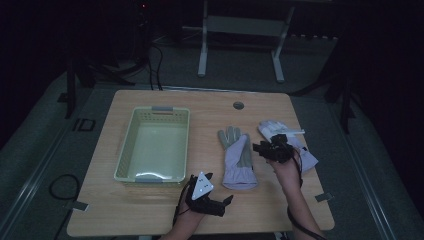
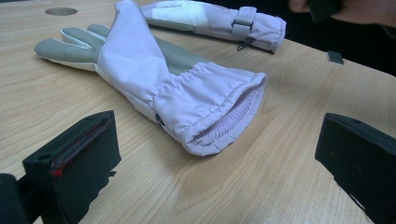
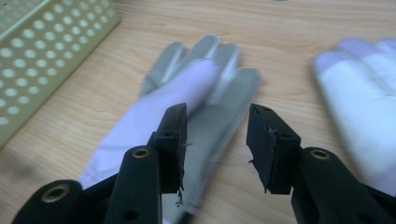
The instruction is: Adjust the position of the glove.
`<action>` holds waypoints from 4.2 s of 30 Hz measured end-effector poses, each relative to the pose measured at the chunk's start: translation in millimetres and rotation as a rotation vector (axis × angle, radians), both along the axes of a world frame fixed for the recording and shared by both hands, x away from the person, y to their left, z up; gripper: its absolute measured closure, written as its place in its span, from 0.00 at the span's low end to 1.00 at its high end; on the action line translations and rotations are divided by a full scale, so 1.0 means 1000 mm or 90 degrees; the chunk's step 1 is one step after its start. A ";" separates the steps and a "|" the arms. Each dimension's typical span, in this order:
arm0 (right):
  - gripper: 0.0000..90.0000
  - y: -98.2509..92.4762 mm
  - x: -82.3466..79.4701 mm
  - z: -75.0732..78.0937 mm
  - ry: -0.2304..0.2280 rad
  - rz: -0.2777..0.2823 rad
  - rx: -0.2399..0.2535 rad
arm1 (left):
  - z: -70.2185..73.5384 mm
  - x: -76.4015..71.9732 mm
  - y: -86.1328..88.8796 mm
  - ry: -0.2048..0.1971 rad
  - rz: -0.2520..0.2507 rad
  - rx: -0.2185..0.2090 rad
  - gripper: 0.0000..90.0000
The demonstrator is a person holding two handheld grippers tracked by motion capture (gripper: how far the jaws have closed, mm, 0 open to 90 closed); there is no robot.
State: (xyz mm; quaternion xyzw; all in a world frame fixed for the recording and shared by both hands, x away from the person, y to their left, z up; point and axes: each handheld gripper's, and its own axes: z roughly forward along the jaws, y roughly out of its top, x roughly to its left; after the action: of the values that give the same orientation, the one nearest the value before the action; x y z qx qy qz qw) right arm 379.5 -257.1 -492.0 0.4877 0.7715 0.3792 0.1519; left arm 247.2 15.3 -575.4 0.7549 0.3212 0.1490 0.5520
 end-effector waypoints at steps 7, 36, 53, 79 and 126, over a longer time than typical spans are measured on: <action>0.63 -0.046 0.014 0.009 -0.012 -0.005 0.002 | 0.000 0.001 0.001 0.007 0.000 -0.007 0.00; 0.68 -0.125 0.056 -0.044 0.041 0.019 -0.071 | 0.000 0.002 0.001 0.014 -0.004 -0.007 0.00; 0.87 -0.104 0.010 0.030 -0.033 -0.108 -0.028 | 0.000 0.001 0.000 0.011 -0.002 -0.002 0.00; 0.84 -0.090 -0.014 -0.025 0.040 -0.234 -0.050 | 0.000 0.001 -0.001 0.009 -0.004 0.000 0.00; 0.88 -0.115 -0.010 -0.009 0.029 -0.084 -0.038 | 0.000 0.001 0.000 0.015 0.001 0.001 0.00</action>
State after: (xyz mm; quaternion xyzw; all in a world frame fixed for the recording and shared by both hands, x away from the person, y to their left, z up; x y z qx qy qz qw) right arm 369.2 -372.5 -501.0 0.5412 0.7521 0.3338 0.1735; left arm 248.4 14.8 -575.4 0.7568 0.3281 0.1411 0.5474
